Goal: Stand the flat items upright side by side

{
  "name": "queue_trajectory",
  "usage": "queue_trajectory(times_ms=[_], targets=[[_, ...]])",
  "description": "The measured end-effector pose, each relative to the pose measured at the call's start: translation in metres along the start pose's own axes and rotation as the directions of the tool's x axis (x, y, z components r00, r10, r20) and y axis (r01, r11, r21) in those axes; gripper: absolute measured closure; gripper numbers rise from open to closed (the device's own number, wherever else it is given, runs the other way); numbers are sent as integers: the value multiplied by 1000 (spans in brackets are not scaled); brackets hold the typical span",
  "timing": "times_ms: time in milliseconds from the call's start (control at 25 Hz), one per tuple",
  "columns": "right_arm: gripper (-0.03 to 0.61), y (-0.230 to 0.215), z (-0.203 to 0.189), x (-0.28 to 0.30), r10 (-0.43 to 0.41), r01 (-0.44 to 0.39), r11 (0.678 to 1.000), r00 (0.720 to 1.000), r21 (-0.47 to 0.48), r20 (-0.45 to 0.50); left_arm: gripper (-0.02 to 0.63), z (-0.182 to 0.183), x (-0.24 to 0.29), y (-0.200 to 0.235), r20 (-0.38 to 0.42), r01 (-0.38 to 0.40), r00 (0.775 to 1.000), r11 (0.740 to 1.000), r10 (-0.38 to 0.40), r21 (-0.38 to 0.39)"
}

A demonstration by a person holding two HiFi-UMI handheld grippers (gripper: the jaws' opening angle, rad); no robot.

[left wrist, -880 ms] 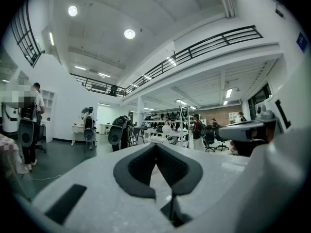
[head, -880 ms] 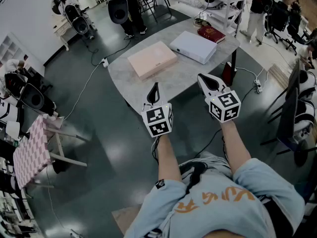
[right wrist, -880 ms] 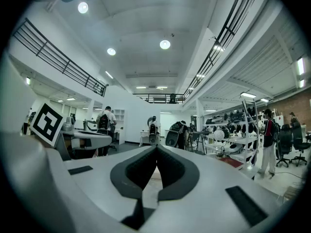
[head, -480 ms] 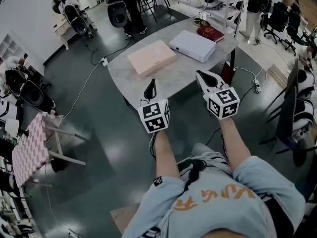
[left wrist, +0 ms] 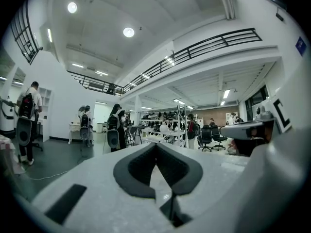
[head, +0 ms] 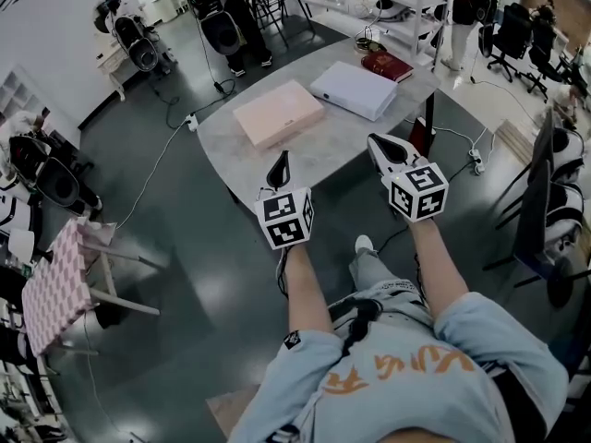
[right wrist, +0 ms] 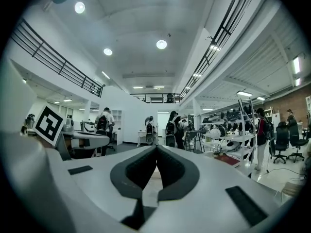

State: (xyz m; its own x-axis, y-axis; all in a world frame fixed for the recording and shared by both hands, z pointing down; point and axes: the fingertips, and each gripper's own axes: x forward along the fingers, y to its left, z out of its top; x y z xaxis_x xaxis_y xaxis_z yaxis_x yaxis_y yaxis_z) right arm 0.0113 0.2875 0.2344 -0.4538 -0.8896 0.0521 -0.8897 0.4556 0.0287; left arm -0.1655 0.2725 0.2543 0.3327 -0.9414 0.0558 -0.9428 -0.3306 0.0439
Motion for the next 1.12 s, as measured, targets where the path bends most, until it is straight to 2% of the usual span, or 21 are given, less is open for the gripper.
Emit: queue_trajectory(times_ms=[440,720,880,1120], targets=[[575,-34,-15,62,31,-31,999,999,38,-15,604,-12,63,25,-38,-23,999,1000,22,-4],[575,-96,-43,131,33,-27,994,998,105,-56,604,-35,148,27,-86,16,996,1000,-16,1],[575,-111,-61,173,54,-38,987,994,158,-96,604,-52,185,30,-149,55,987,998,-52,17],[575,-139,-96,245,106,-69,971,982,230,-156,604,-78,253,60,-242,16,970,1000,-14,8]])
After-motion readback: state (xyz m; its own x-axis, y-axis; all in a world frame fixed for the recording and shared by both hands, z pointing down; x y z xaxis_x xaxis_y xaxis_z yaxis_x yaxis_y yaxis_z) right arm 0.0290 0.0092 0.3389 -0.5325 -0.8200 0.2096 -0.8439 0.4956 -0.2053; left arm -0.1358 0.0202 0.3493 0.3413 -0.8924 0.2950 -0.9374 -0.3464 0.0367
